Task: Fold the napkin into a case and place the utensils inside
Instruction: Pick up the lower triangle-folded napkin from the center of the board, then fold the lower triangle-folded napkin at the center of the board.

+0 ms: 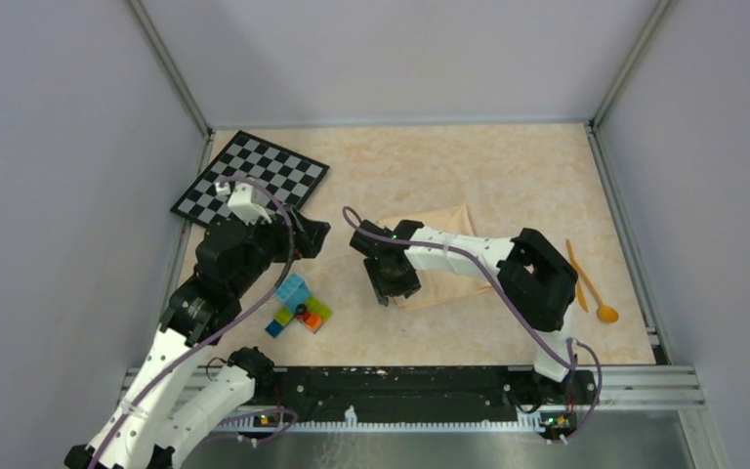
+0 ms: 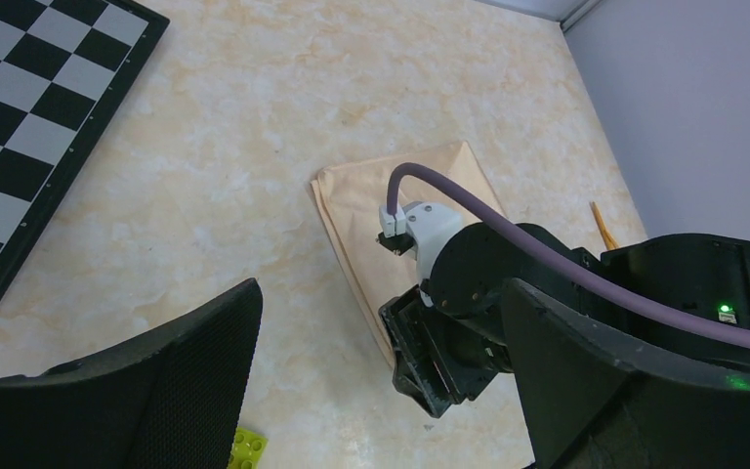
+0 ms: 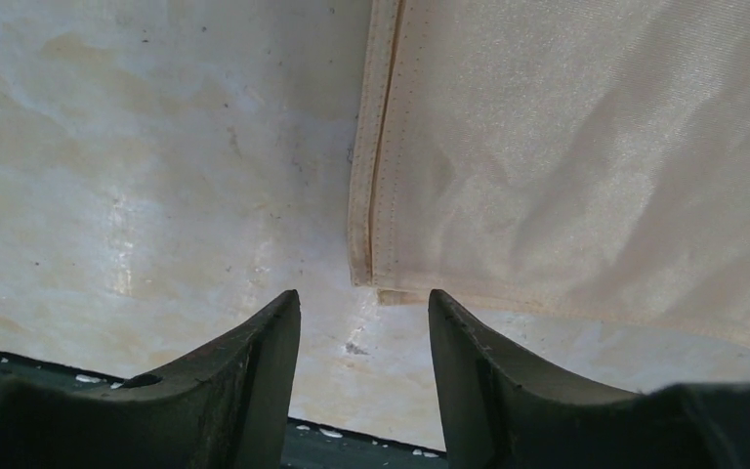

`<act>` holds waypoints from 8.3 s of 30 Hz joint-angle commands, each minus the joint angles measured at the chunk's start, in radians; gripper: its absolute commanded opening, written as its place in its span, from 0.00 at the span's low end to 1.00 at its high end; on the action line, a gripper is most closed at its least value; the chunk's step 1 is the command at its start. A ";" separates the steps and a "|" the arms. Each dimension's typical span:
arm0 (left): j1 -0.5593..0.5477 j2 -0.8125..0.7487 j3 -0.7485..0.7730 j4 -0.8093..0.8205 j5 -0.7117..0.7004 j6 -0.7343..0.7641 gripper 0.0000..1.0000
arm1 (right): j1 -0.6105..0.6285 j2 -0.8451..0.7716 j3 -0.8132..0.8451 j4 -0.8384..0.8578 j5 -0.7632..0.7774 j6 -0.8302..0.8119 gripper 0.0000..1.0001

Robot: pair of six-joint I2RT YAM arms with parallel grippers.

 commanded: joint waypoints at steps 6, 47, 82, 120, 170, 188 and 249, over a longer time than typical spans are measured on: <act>0.004 -0.003 0.023 -0.018 -0.044 0.029 0.96 | 0.003 0.065 0.006 0.026 0.053 0.012 0.49; -0.016 0.632 -0.160 0.450 0.291 -0.572 0.91 | -0.270 -0.620 -0.767 0.921 -0.466 0.020 0.00; -0.035 1.046 0.025 0.488 -0.131 -0.403 0.14 | -0.315 -0.622 -0.883 1.070 -0.686 -0.044 0.00; -0.109 0.857 -0.038 0.208 -0.383 -0.536 0.00 | 0.219 -0.362 -0.587 0.837 0.172 -0.132 0.61; -0.197 1.288 0.625 -0.637 -0.665 -0.875 0.00 | -0.081 -0.421 -1.104 1.790 -0.485 0.315 0.00; -0.256 1.563 0.872 -0.774 -0.693 -0.917 0.00 | -0.242 -0.501 -1.103 1.428 -0.507 0.031 0.24; -0.266 1.228 0.590 -0.432 -0.440 -0.615 0.56 | -0.088 -0.299 -0.940 1.771 -0.020 -0.153 0.00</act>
